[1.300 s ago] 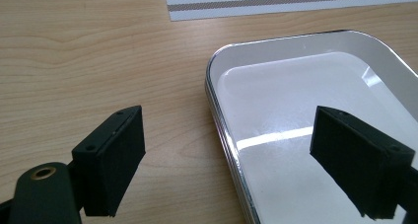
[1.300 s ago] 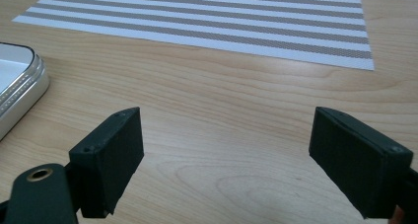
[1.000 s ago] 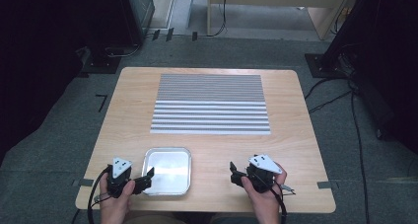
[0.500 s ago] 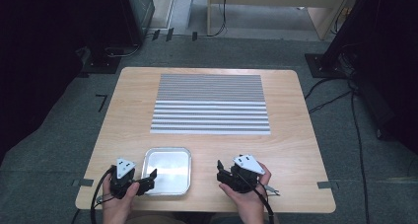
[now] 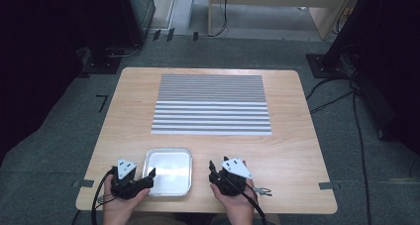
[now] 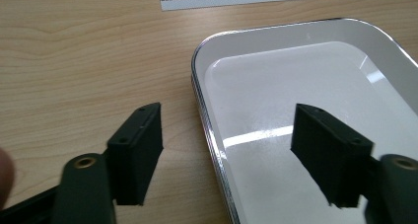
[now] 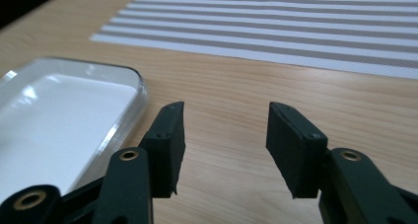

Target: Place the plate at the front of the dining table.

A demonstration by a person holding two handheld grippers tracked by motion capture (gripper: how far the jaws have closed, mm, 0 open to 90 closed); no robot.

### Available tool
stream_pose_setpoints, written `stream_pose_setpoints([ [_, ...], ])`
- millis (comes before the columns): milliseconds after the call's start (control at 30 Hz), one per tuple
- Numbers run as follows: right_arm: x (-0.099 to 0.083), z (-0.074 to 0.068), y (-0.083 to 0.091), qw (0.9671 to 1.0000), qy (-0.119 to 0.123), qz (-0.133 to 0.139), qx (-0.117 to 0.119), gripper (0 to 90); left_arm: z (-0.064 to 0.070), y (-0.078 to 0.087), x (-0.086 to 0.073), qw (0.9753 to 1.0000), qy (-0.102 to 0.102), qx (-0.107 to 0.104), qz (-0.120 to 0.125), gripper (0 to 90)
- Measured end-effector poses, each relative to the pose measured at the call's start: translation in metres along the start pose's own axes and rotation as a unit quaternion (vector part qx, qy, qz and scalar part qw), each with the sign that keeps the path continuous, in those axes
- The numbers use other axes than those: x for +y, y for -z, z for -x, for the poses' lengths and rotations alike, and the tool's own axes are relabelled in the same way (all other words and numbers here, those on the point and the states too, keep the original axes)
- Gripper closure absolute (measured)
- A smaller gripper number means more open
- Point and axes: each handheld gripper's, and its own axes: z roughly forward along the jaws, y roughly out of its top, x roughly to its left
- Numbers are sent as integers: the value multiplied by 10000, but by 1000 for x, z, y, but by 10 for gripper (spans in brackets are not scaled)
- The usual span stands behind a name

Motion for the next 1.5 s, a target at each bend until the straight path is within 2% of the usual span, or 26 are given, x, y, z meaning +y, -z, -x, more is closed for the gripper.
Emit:
stream_pose_setpoints([
  [67,-1,-4,-1,9997,-175,116,125,530,-3,0,0,9999,106,-93,4,351],
  [100,-2,-8,-3,9993,-222,203,213,551,-4,0,0,9998,151,-114,14,421],
  [133,-2,-8,-3,9993,-222,203,213,551,-5,0,-1,9997,178,-148,13,421],
  [167,-3,-10,-4,9990,-256,226,286,567,-7,-1,-1,9996,225,-194,-10,461],
  [233,-4,-17,-8,9977,-445,89,506,632,-9,-2,-2,9994,292,-174,-53,515],
  [267,-4,-17,-8,9977,-445,89,506,632,-11,-3,-2,9993,331,-139,-66,515],
  [300,-5,-23,-10,9974,-502,73,503,673,-12,-3,-3,9993,342,-125,-70,548],
  [367,-6,-25,-11,9972,-540,72,509,688,-13,-3,-3,9994,326,-80,-83,561],
  [433,-6,-30,-14,9962,-650,41,585,741,-14,-3,-3,9994,343,-59,-87,593],
  [500,-7,-35,-18,9941,-771,4,757,758,-15,-3,-3,9993,348,-70,-91,617],
  [600,-8,-43,-22,9934,-800,-15,816,770,-15,-3,-4,9993,335,-101,-107,651],
  [733,-9,-49,-28,9949,-785,-77,625,795,-15,-4,-4,9993,325,-147,-128,682],
  [800,-10,-51,-31,9945,-874,-148,554,797,-15,-4,-5,9993,310,-157,-147,697],
  [1033,-11,-56,-34,9926,-1011,-152,647,794,-13,-7,-6,9993,212,-202,-237,751],
  [1167,-12,-60,-37,9916,-1092,-319,622,808,-12,-8,-6,9994,158,-197,-252,763],
  [1300,-14,-62,-39,9908,-1199,-420,474,839,-11,-7,-6,9994,120,-206,-256,770],
  [1500,-15,-70,-38,9929,-1135,-299,168,856,-8,-8,-6,9997,43,-116,-233,775],
])
